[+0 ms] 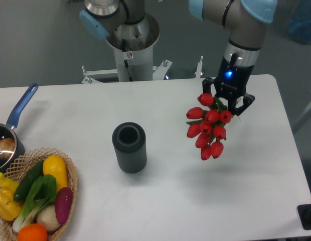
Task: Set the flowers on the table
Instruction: 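Lower the hanging tulip bouquet toward the table surface, then lay the tulips on the table beside the grey vase and open the gripper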
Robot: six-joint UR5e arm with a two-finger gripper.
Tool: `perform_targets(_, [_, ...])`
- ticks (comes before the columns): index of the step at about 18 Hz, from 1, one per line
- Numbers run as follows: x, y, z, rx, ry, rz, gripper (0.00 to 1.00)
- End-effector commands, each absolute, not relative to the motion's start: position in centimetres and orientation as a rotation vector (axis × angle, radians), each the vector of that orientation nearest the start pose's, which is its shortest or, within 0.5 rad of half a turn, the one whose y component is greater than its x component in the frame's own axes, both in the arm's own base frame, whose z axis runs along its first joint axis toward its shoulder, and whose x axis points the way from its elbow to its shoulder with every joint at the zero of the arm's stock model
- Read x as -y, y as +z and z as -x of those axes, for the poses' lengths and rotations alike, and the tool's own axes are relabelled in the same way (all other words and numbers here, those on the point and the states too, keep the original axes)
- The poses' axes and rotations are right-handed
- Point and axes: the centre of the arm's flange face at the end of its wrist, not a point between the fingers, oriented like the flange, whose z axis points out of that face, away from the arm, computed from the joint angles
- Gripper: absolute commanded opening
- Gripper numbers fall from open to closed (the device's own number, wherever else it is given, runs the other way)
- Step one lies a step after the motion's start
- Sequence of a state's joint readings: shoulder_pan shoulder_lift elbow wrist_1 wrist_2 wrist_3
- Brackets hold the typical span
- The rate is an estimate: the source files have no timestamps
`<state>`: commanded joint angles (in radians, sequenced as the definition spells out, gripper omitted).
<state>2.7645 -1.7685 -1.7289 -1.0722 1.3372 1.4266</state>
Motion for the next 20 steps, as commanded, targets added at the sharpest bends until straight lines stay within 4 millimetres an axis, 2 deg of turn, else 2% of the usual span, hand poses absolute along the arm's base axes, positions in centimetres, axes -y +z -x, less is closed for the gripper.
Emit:
perform_targets(4, [-37.3,33.4,46.5,-0.414,0.073,2.910,0.48])
perform_targets(10, [-38.6,31.4,47.4,-0.424,0.039,2.930,0.48])
perform_targets(14, [-38.6,29.8,48.0,-0.439,0.031,2.992,0.48])
perform_targets(17, [-40.0,29.4,47.9,-0.481,0.042,3.019,0.48])
perform_targets(20, [-40.3,28.5,48.1,-0.488,0.027,3.021,0.48])
